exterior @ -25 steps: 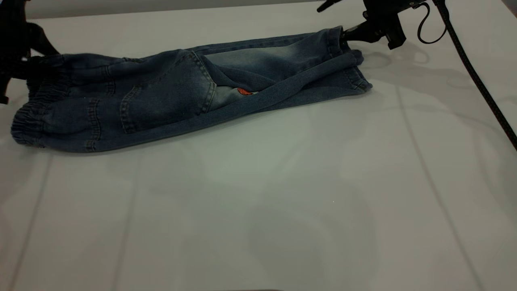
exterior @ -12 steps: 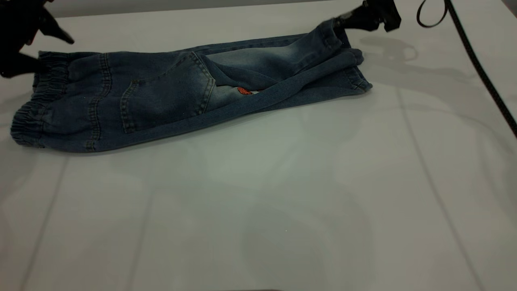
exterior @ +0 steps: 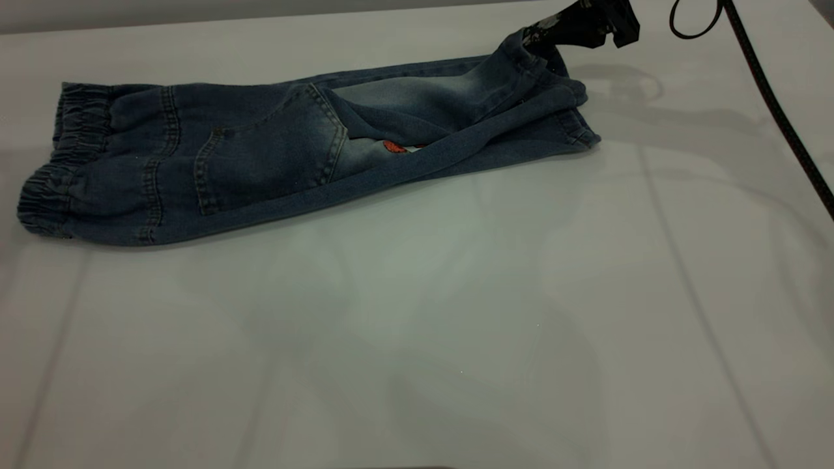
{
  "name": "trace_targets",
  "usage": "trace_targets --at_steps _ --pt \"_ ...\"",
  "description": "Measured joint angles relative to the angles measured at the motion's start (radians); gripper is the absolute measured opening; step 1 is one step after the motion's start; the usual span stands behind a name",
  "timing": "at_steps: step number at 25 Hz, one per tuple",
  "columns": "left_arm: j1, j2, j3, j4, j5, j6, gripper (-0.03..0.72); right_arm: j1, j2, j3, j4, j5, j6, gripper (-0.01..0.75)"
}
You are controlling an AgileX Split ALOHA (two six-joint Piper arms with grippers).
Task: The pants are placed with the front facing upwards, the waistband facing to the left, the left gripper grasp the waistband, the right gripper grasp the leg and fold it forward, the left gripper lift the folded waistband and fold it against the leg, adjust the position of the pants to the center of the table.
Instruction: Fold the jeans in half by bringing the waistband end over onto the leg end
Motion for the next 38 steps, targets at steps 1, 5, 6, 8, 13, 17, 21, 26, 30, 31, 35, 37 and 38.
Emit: trace_targets --at_steps 1,5,6,8,13,17,21,26,30,31,35,37,38 --pt "0.002 -0.013 0.0 0.072 0.052 -0.034 0.48 0.0 0.0 0.0 -0.001 0.002 0.0 0.508" --pt "0.002 -0.035 0.0 0.402 0.191 -0.296 0.468 0.0 0.0 0.0 -0.001 0.041 -0.001 0.508" --pt "0.002 -0.035 0.0 0.493 0.214 -0.385 0.467 0.0 0.0 0.0 -0.004 0.054 -0.001 0.508" --pt "0.002 -0.035 0.0 0.656 0.24 -0.54 0.467 0.0 0.0 0.0 -0.018 0.075 -0.002 0.508" --pt "0.021 -0.02 -0.001 0.902 0.27 -0.821 0.466 0.0 0.0 0.0 -0.046 0.111 -0.002 0.508" --pt "0.06 0.042 -0.001 0.895 0.311 -0.829 0.466 0.003 0.0 0.0 -0.065 0.116 -0.003 0.508" --pt "0.102 0.114 -0.001 0.826 0.334 -0.772 0.466 0.017 0.0 0.0 -0.084 0.118 -0.004 0.508" --pt "0.189 0.156 -0.001 0.751 0.337 -0.722 0.466 0.026 0.0 0.0 -0.085 0.118 -0.004 0.508" --pt "0.268 0.156 -0.002 0.742 0.336 -0.711 0.466 0.026 0.0 0.0 -0.088 0.117 -0.002 0.508" --pt "0.279 0.157 -0.002 0.738 0.335 -0.71 0.468 0.026 0.0 0.0 -0.088 0.117 -0.002 0.508" --pt "0.291 0.184 -0.002 0.679 0.335 -0.691 0.48 0.026 0.0 0.0 -0.09 0.117 -0.002 0.51" --pt "0.291 0.216 -0.002 0.617 0.345 -0.65 0.484 0.026 0.0 0.0 -0.09 0.116 -0.002 0.51" --pt "0.291 0.237 -0.002 0.583 0.352 -0.62 0.486 0.026 0.0 0.0 -0.092 0.116 -0.002 0.51"
